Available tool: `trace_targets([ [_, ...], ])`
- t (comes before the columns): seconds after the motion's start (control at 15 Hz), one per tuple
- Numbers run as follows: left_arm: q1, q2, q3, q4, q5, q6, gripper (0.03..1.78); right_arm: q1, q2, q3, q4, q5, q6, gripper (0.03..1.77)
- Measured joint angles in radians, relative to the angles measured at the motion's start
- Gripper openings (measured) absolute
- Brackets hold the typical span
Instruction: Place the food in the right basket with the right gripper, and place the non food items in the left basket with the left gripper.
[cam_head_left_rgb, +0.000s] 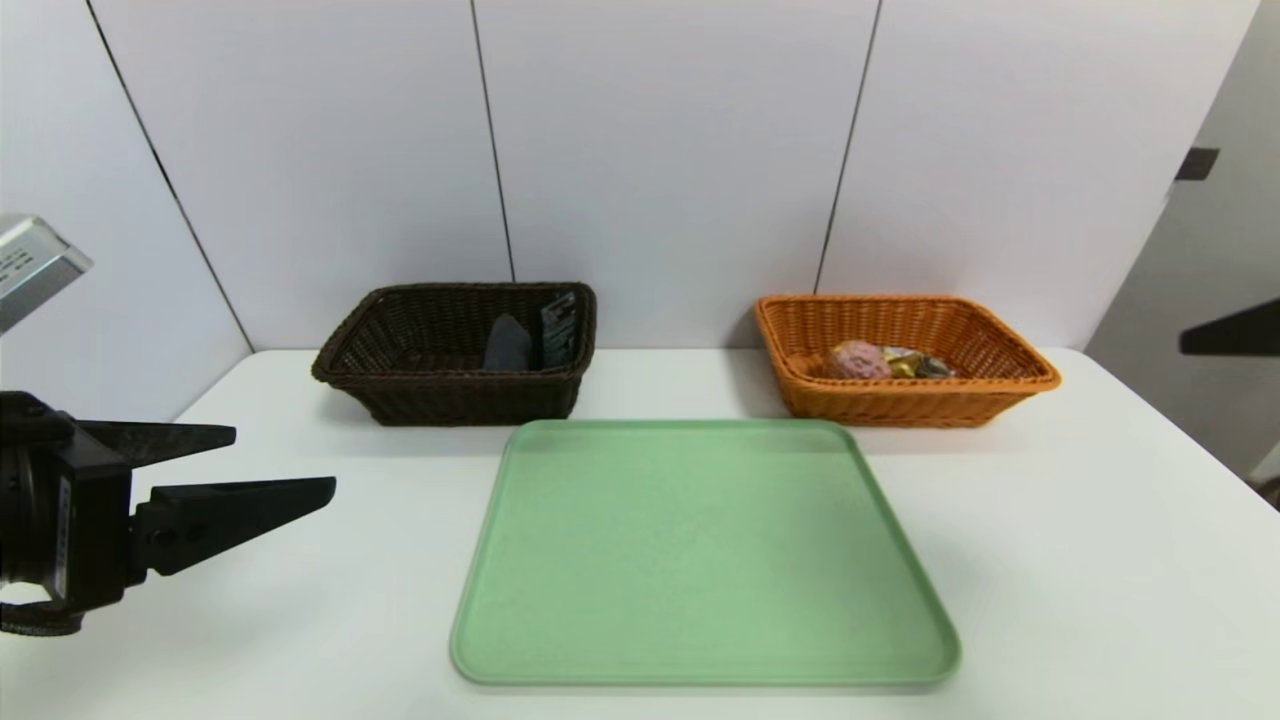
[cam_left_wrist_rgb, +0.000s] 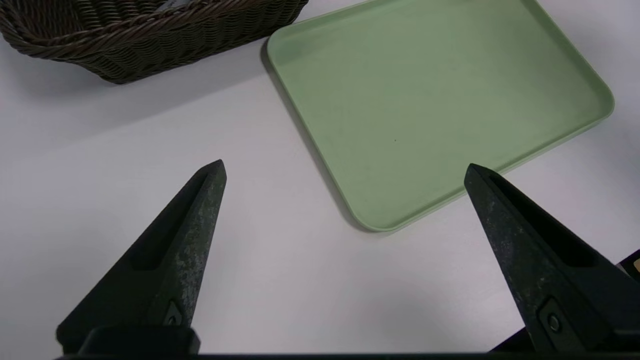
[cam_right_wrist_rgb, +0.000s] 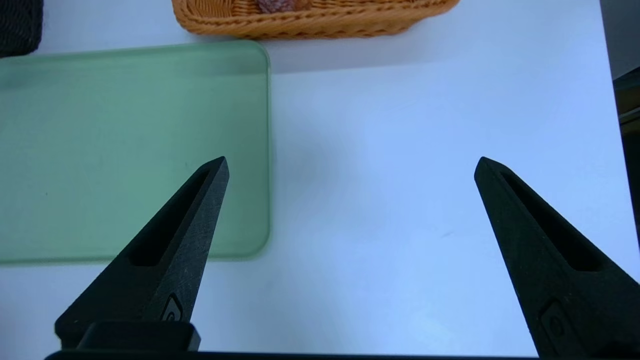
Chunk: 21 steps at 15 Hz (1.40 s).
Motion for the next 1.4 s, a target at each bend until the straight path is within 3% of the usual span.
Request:
trace_targets([
  [0.27, 0.062, -0.087, 0.059, 0.006, 0.001, 0.008, 1.69, -0.006, -0.27, 0.187, -0.003, -0.003, -0.015, 1.69],
  [0.53, 0.145, -0.221, 0.134, 0.005, 0.0, 0.027, 1.69, -0.076, -0.478, 0.334, -0.008, 0.009, -0.046, 1.69],
  [0.8, 0.2, -0.366, 0.24, 0.005, 0.002, 0.109, 1.69, -0.118, -0.62, 0.417, -0.009, 0.012, -0.067, 1.69],
  [1.2, 0.231, -0.542, 0.404, 0.008, -0.002, 0.116, 1.69, -0.176, -0.782, 0.534, -0.009, 0.015, -0.081, 1.69],
  [1.4, 0.234, -0.606, 0.474, -0.003, -0.001, 0.115, 1.69, -0.191, -0.868, 0.607, -0.02, 0.051, -0.089, 1.69],
])
